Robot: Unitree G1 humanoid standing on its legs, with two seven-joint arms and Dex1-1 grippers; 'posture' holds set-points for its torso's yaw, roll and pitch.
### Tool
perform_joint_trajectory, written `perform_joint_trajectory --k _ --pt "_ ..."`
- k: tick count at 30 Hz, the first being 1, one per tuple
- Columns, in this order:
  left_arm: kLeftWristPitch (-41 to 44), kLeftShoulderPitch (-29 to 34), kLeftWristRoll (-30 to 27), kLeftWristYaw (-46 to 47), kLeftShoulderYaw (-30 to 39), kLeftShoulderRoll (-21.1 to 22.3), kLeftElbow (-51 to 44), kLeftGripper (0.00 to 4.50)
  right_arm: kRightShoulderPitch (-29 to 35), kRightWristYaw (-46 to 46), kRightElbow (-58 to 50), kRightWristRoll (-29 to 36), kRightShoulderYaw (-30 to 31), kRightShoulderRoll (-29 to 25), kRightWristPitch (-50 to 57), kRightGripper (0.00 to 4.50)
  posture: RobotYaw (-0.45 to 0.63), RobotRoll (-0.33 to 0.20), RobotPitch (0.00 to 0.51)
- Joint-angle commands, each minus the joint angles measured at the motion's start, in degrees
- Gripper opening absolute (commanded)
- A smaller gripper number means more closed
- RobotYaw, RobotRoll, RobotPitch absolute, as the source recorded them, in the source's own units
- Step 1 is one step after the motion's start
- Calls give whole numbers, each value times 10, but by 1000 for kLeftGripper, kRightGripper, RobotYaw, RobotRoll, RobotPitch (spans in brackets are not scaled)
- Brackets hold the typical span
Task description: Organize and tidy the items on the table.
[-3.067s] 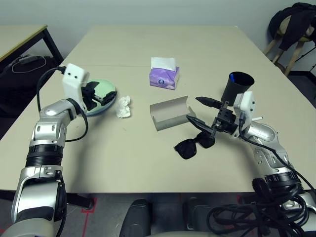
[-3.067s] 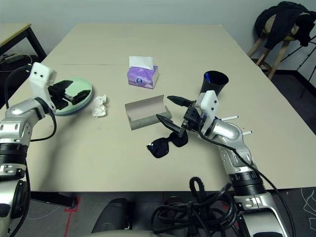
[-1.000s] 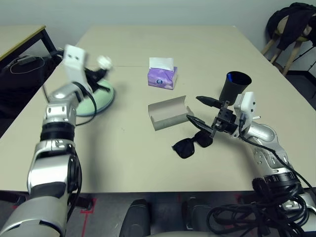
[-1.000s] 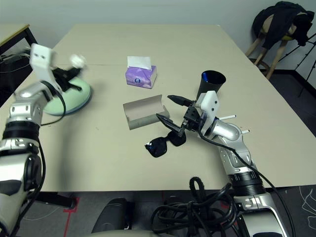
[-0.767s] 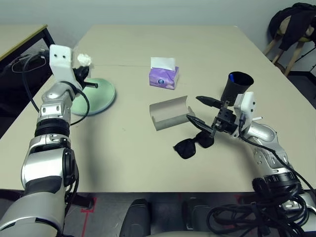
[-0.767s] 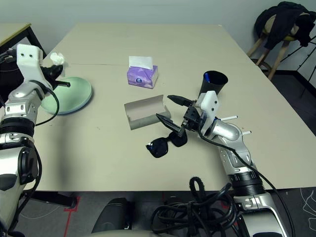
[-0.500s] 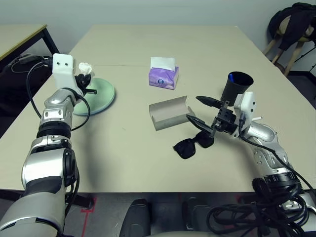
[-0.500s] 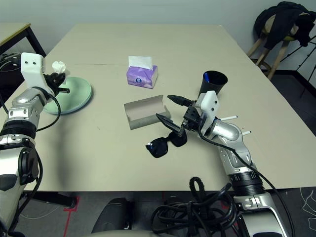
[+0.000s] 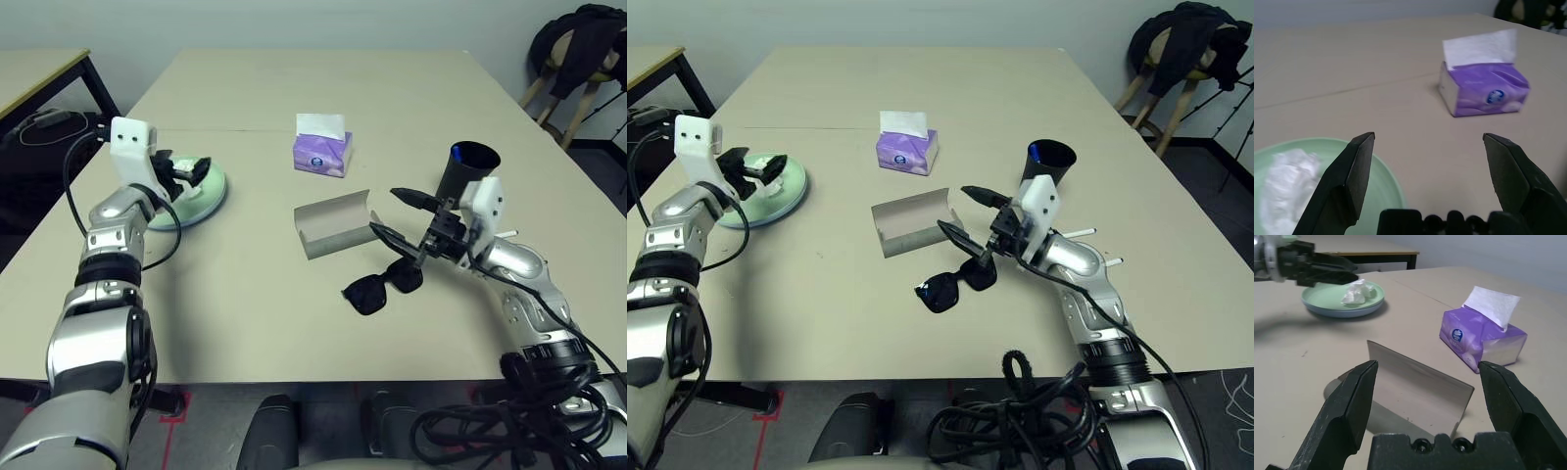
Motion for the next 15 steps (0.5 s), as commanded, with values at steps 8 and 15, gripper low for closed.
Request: perform_joint_trajectory --k 8,15 --pt "-31 133 -63 -156 -35 -16 -219 4477 -78 -52 -110 -43 36 -34 208 4500 136 0 131" --pt "-26 190 -67 -217 -87 -13 -305 4477 -79 -13 -184 -13 51 -78 316 4500 114 0 152"
